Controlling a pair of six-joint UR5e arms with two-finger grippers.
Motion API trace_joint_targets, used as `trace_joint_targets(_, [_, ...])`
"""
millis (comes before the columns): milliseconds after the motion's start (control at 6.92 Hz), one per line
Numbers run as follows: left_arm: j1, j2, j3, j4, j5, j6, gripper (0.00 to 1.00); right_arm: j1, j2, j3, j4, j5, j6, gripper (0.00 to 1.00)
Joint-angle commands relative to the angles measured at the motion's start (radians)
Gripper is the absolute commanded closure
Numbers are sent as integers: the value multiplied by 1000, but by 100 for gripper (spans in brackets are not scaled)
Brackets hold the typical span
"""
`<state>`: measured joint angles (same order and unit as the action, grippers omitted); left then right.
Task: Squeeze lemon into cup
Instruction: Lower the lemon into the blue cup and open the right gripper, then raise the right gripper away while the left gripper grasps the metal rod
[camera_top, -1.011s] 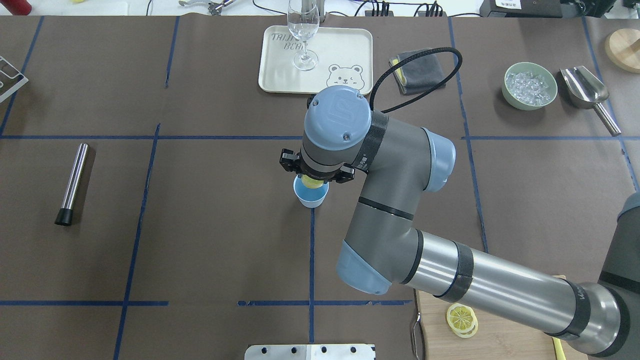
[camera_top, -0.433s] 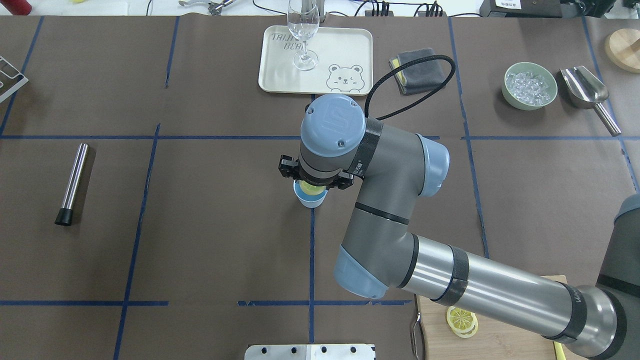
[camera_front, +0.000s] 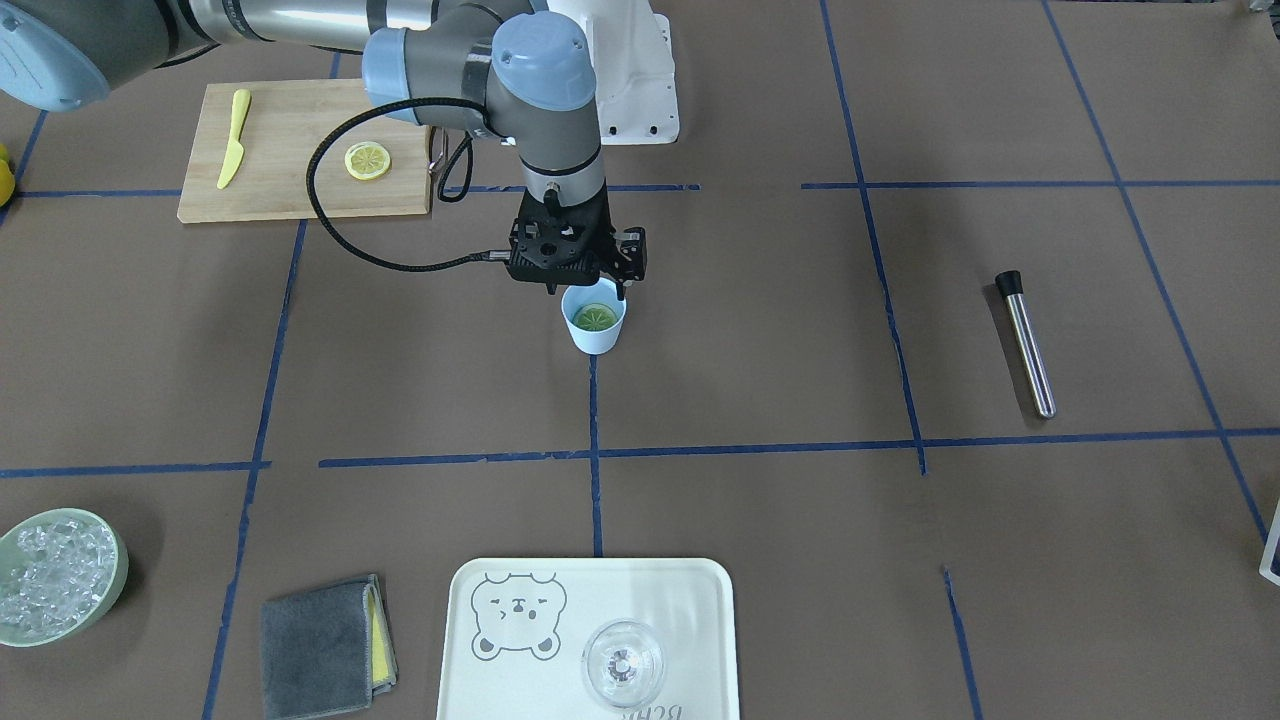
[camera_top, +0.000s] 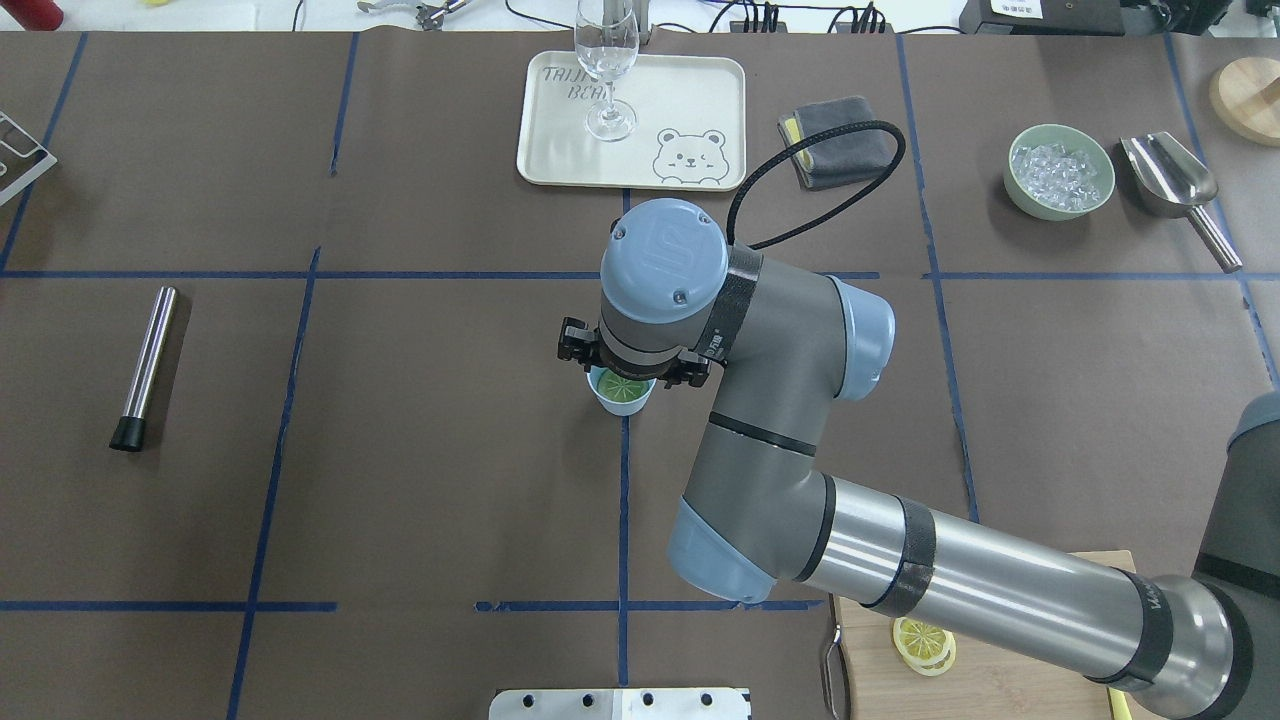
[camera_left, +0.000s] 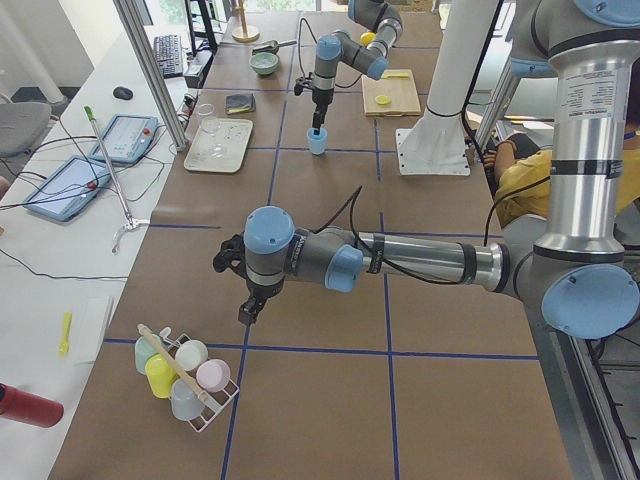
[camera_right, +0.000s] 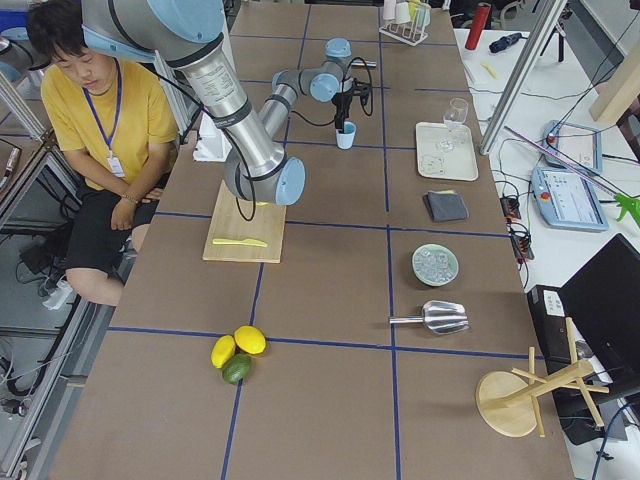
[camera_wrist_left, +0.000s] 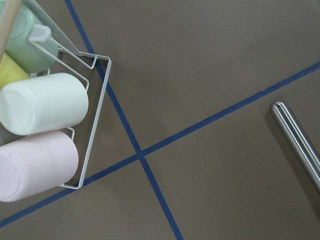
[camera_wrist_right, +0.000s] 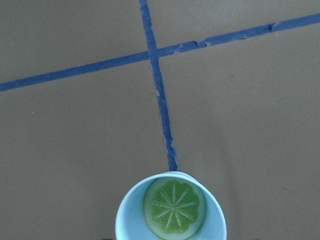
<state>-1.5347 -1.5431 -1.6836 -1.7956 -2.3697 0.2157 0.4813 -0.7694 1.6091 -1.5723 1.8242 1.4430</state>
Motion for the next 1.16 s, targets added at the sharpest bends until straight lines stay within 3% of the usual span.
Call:
trace_joint_targets(0, [40, -6, 12, -17, 1, -9, 0, 41, -19, 53, -3, 106, -9, 0])
trace_joint_targets(144, [71, -14, 7, -37, 1, -173, 0, 80, -107, 140, -2, 143, -22, 0])
trace_joint_targets(433, [335, -67, 42, -199, 12, -472, 0, 207, -320, 334, 0, 231, -212, 0])
trace_joint_targets(722, [404, -149, 138, -203, 15, -693, 0, 308, -433, 354, 0, 280, -381, 0])
trace_joint_targets(1011, [529, -179, 195, -202, 128, -755, 0, 315, -444, 351, 0, 277, -418, 0])
